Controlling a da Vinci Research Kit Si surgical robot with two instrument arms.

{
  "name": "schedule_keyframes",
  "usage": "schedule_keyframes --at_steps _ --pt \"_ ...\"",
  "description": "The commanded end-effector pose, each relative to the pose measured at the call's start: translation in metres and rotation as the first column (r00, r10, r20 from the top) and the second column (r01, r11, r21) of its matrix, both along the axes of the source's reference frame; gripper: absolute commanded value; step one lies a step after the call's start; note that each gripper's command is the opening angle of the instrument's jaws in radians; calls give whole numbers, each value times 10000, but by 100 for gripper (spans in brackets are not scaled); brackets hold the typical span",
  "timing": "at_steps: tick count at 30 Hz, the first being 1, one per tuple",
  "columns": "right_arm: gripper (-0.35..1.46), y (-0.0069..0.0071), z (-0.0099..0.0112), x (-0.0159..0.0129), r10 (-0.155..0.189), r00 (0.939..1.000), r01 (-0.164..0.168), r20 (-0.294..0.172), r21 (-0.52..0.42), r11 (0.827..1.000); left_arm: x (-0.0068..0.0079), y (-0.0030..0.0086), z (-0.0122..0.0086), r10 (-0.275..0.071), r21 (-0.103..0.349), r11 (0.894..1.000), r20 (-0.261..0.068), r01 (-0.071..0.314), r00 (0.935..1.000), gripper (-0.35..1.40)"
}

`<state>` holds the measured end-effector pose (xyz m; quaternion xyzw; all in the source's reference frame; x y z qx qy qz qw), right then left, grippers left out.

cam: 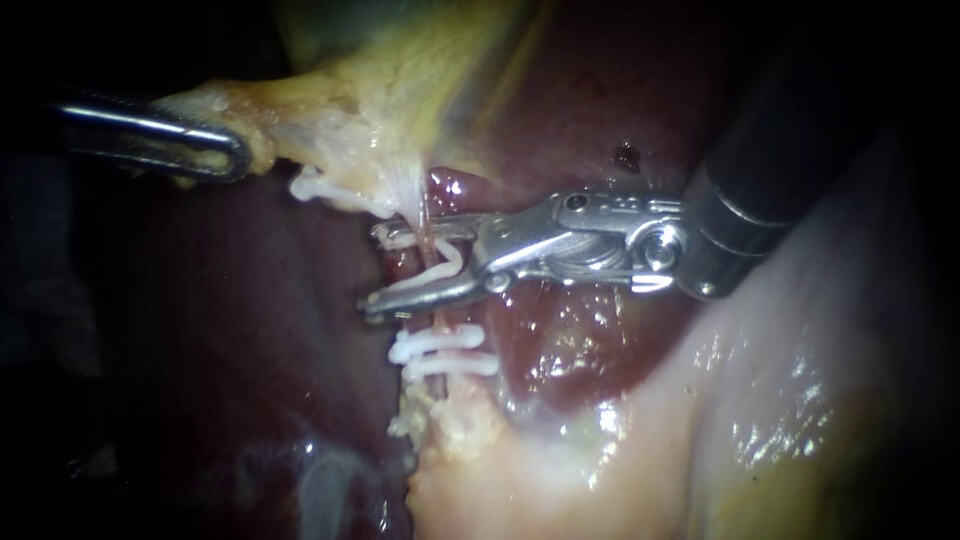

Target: Clipping third clip right tube

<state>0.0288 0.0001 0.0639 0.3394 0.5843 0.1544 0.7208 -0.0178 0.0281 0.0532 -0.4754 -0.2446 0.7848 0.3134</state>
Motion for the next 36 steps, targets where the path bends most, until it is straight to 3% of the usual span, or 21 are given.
schedule_keyframes --at_steps 1,13,20,36 --pt "50 -2 -4 0 -77 9999 77 -128 8 10000 0 0 0 2 -4 10000 5 -2 10000 -35" --pt "49 -4 -38 3 -143 9971 155 -741 165 9997 0 0 1 6 -5 10000 7 -6 10000 -35" --pt "46 -2 -36 2 -164 9972 189 -730 338 9993 0 0 1 6 -6 10000 7 -6 10000 -35" --pt "-17 8 -21 -12 -28 9989 80 -469 1107 9938 0 0 3 7 -11 10000 6 -7 10000 -35"
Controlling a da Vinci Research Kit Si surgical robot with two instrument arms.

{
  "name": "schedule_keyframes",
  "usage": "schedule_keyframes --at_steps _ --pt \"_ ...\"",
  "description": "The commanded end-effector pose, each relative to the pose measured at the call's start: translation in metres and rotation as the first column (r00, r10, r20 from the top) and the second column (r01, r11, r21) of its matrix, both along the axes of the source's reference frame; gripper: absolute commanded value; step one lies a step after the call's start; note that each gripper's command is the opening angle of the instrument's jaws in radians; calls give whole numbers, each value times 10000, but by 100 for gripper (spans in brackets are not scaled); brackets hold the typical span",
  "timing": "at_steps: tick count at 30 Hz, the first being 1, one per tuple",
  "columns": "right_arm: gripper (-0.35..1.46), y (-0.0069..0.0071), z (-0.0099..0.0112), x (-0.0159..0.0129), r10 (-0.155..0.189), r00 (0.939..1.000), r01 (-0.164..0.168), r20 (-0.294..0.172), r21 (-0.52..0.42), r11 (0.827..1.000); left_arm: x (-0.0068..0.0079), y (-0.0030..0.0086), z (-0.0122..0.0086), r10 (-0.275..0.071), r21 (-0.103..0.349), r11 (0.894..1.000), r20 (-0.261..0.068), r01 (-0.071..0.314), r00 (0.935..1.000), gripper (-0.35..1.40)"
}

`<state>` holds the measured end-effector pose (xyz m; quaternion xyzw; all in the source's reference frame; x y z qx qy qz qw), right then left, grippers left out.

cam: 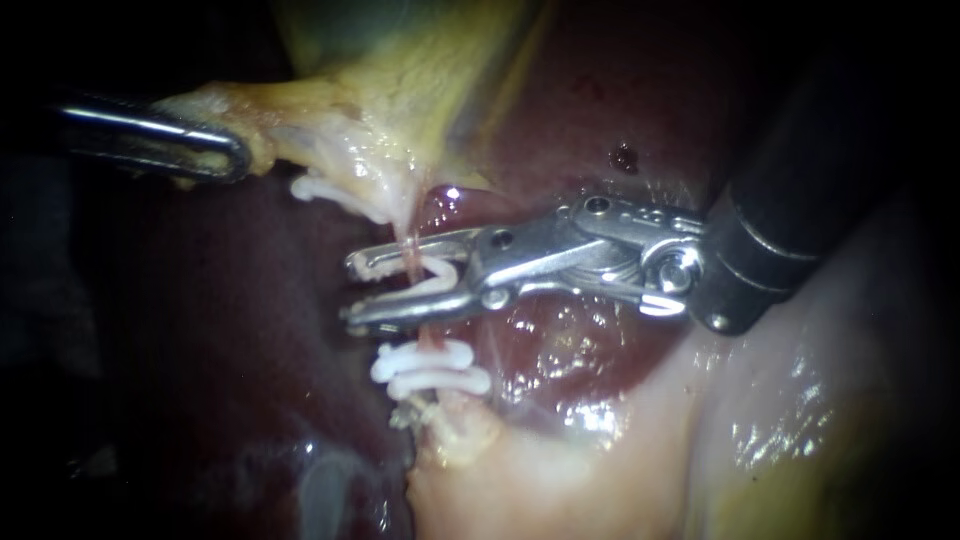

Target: Clipping third clip right tube

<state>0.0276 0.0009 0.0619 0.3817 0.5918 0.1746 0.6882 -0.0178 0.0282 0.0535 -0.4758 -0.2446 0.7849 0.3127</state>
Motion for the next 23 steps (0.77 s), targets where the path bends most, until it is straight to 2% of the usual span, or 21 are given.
schedule_keyframes --at_steps 1,3,8,12,23 --pt "-22 0 0 0 -6 10000 6 14 67 10000 0 0 0 -2 -2 10000 -3 2 10000 -35" --pt "-34 0 1 0 -5 10000 4 55 236 9997 0 0 0 -2 -2 10000 -3 2 10000 -35" --pt "-35 1 5 -3 41 9993 -77 361 1003 9949 0 0 0 -2 -2 10000 -3 2 10000 -35" --pt "-35 1 7 -5 -71 9987 22 499 971 9953 0 0 0 -1 -2 10000 -3 1 10000 -35" --pt "-35 2 8 -5 -75 9987 27 496 968 9953 0 1 2 1 -4 10000 -2 -1 10000 -35"
